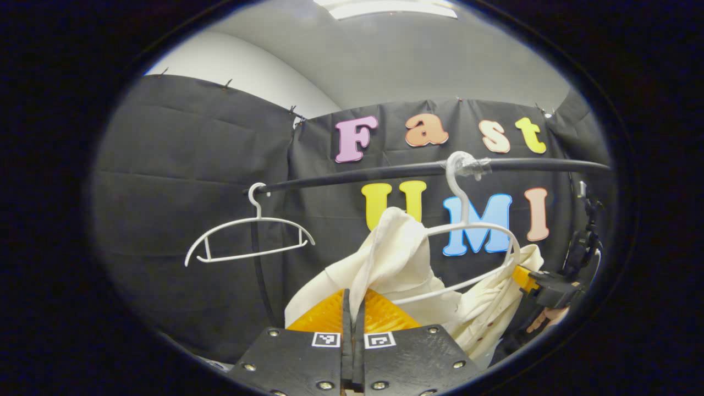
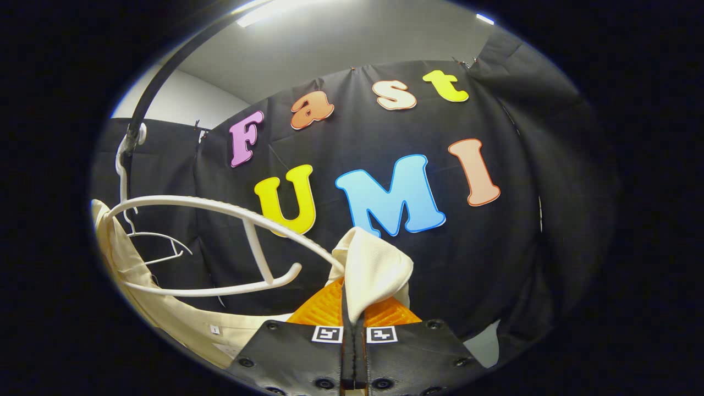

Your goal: Grasp the clothes on the hanger with both hands and then place them into the laundry hamper below.

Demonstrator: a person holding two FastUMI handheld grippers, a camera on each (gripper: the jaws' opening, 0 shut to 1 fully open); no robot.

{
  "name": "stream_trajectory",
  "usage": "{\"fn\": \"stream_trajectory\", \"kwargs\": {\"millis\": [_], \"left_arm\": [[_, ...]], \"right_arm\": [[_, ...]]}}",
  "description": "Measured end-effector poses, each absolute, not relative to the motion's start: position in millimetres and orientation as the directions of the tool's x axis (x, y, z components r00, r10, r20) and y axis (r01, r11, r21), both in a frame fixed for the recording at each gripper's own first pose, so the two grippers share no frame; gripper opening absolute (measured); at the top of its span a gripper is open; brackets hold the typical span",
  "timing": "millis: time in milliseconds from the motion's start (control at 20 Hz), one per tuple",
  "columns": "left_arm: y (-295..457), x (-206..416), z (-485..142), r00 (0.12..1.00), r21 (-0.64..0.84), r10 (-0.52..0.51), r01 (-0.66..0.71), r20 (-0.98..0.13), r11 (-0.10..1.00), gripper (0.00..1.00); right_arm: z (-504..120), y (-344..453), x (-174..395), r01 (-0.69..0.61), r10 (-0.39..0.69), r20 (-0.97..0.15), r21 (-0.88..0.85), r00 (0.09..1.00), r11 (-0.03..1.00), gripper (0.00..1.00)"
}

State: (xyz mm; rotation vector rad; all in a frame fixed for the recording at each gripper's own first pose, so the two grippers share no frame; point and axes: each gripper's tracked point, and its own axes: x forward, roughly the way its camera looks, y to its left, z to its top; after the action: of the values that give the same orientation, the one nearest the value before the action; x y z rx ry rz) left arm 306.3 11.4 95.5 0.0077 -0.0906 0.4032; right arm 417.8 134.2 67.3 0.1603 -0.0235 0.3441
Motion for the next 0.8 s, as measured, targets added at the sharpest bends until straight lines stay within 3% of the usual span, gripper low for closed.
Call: {"fn": "stream_trajectory", "kwargs": {"millis": [450,800], "left_arm": [[86,267,113,0.883,-0.117,0.459,-0.447,0.103,0.887,0.01],[104,282,82,0.905,-0.132,0.422,-0.413,0.046,0.901,0.01]], "right_arm": [[69,109,432,-0.288,0.283,0.062,0.130,0.957,0.949,0.00],[40,101,436,-0.257,0.257,0.016,0.094,0.966,0.962,0.00]]}}
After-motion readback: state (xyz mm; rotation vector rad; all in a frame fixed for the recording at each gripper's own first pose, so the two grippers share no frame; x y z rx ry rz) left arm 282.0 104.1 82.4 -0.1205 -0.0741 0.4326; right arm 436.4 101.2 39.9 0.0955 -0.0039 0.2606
